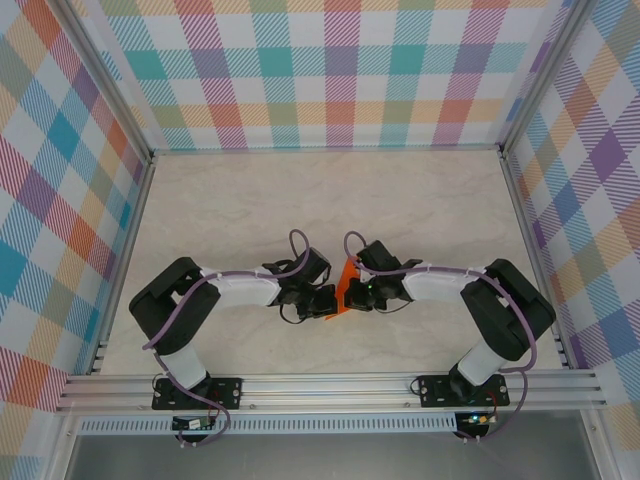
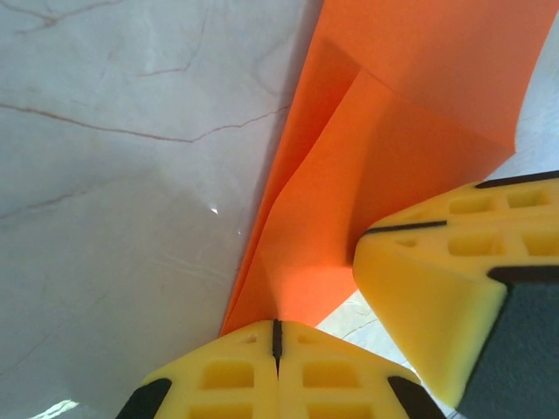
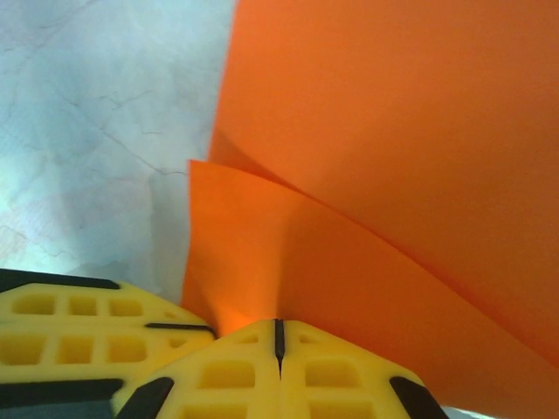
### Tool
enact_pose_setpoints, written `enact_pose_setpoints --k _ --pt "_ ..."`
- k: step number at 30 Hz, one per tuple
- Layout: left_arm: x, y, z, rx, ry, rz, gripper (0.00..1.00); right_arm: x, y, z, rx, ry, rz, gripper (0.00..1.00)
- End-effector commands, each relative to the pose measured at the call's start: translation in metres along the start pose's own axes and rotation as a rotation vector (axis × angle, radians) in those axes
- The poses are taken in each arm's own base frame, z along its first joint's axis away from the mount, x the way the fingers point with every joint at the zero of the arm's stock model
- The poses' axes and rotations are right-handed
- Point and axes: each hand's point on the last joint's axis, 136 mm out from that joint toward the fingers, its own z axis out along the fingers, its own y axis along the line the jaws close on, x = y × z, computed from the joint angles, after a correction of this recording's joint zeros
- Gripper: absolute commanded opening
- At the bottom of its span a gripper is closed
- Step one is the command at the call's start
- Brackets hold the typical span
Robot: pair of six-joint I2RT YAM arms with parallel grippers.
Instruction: Fold a paper plane with a square sheet of paper (pick it up from the middle)
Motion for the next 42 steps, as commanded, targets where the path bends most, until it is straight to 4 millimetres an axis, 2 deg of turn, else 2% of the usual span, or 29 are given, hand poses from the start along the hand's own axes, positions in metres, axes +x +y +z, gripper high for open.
enact_pose_setpoints --k 1,8,12,15,17,21,23,28,33,36,40,42 --pt "0.028 0.059 0.012 -0.193 0.098 -0.069 0.0 0.006 -0.028 0.002 0.077 0.004 0.032 0.0" --pt "0.037 0.073 0.011 -0.231 0.113 -0.092 0.0 0.003 -0.075 -0.019 0.144 -0.049 0.111 0.0" --pt "0.036 0.072 0.01 -0.229 0.11 -0.092 0.0 -0.009 -0.086 -0.04 0.172 -0.111 0.133 0.0" --pt "0.034 0.068 0.009 -0.218 0.106 -0.088 0.0 -0.019 -0.083 -0.055 0.175 -0.158 0.14 0.0" --pt "0.029 0.056 0.008 -0.181 0.101 -0.066 0.0 -0.025 -0.071 -0.065 0.138 -0.186 0.135 0.0" --pt "0.009 0.005 -0.005 -0.049 0.072 0.012 0.0 -0.034 -0.046 -0.079 0.057 -0.23 0.141 0.0" --pt "-0.005 -0.017 -0.014 -0.008 0.034 0.057 0.0 -0.038 -0.043 -0.079 0.047 -0.235 0.167 0.02" --pt "-0.022 -0.037 -0.02 -0.018 0.015 0.113 0.08 -0.05 -0.046 -0.067 0.071 -0.227 0.248 0.21" --pt "-0.032 -0.04 -0.012 -0.042 0.018 0.128 0.08 -0.073 -0.042 -0.058 0.093 -0.235 0.265 0.25" --pt "-0.038 -0.032 -0.008 -0.086 0.009 0.125 0.04 -0.083 -0.04 -0.051 0.097 -0.226 0.259 0.24" --pt "-0.044 -0.02 -0.006 -0.139 -0.01 0.111 0.01 -0.089 -0.038 -0.04 0.101 -0.194 0.248 0.23" --pt "-0.046 -0.015 -0.007 -0.155 -0.02 0.107 0.01 -0.09 -0.037 -0.041 0.105 -0.188 0.246 0.22"
